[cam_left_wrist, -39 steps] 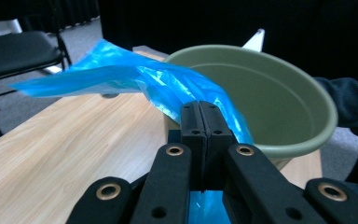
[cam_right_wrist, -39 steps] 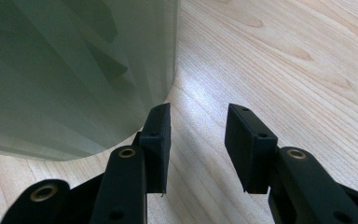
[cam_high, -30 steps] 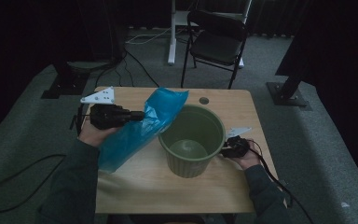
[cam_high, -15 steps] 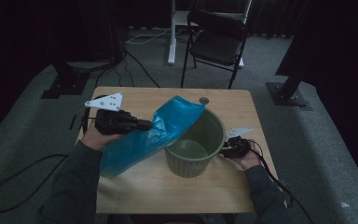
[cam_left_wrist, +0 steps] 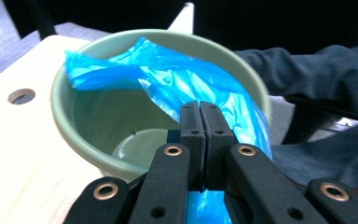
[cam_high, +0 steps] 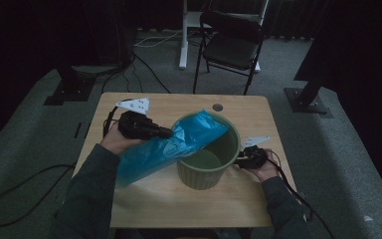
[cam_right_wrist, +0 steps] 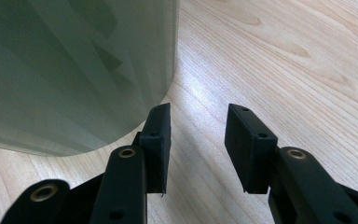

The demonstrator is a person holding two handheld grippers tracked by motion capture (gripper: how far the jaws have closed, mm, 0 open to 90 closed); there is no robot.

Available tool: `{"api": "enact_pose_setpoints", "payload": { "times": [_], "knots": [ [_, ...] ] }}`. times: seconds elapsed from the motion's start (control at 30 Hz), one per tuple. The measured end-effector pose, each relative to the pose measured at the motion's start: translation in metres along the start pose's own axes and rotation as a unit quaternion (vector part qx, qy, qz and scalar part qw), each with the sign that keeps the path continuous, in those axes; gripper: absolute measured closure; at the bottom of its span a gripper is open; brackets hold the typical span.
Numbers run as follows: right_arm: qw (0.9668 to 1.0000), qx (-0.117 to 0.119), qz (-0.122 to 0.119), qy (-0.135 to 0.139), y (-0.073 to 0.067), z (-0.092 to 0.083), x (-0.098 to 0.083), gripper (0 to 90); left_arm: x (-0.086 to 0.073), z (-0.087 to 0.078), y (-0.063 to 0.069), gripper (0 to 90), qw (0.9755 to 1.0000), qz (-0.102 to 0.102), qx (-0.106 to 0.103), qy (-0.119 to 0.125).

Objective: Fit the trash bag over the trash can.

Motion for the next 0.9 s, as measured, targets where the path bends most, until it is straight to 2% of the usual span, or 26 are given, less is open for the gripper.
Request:
{"api": "enact_pose_setpoints", "payload": {
  "times": [0.1,0.33,0.53,0.57,0.7,0.8,0.9],
  "knots": [
    [1.0,-0.001,0.001,0.0,0.001,-0.001,0.0,60.4,0.001,0.011,-0.009,88.9,0.9998,-0.005,0.014,-0.015],
    [1.0,-0.002,0.002,0.002,0.002,-0.002,-0.001,60.4,0.013,0.029,-0.021,88.9,0.9988,-0.016,0.041,-0.022],
    [1.0,-0.002,0.002,0.003,0.001,-0.003,-0.001,60.4,0.027,0.04,-0.023,89.1,0.9988,-0.021,0.041,-0.018],
    [1.0,-0.002,0.002,0.003,0.001,-0.003,-0.001,60.4,0.035,0.046,-0.022,89.1,0.9987,-0.019,0.044,-0.017],
    [1.0,-0.001,0.002,0.003,0.001,-0.003,-0.001,60.4,0.044,0.06,-0.021,89.1,0.9981,-0.014,0.054,-0.027],
    [1.0,-0.002,0.003,0.004,0.001,-0.004,-0.001,60.4,0.044,0.075,-0.022,89.0,0.9967,-0.011,0.063,-0.049],
    [1.0,-0.002,0.002,0.004,0.002,-0.004,-0.001,60.4,0.036,0.092,-0.024,88.9,0.9927,-0.006,0.076,-0.093]
  ]
}}
Point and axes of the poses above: each handheld gripper's, and its own axes: z roughly forward along the jaws, x roughly out of its top, y roughly to its right, the point moved 9 cm from there along z, roughly forward along the jaws, and after that the axes turned 2 degrees about -z, right-handed, at the moved point
